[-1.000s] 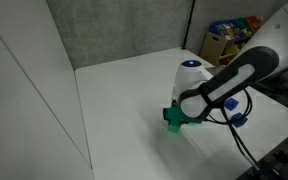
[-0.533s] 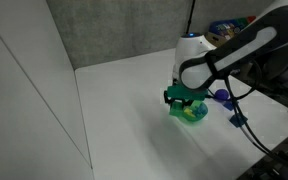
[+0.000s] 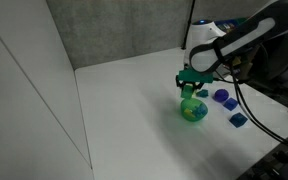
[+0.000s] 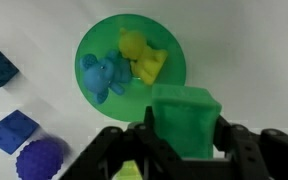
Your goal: Pick up the green block and put it in the green bowl
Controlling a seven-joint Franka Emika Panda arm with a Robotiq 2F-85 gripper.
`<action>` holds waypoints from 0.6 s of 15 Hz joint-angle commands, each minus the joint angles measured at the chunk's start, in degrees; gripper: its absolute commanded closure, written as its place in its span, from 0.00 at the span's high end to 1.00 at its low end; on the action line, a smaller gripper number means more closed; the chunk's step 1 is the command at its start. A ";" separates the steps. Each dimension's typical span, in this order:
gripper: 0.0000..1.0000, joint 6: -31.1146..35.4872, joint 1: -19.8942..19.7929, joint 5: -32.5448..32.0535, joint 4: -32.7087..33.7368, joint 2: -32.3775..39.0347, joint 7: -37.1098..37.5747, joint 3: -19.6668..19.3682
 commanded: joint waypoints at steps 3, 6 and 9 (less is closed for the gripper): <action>0.78 -1.36 -1.40 -2.22 -0.29 -0.55 0.54 -0.75; 0.99 -1.81 -1.91 -2.15 -0.69 -1.40 -0.17 -0.55; 1.00 -3.54 -2.99 -1.01 -0.83 -3.47 -2.29 0.63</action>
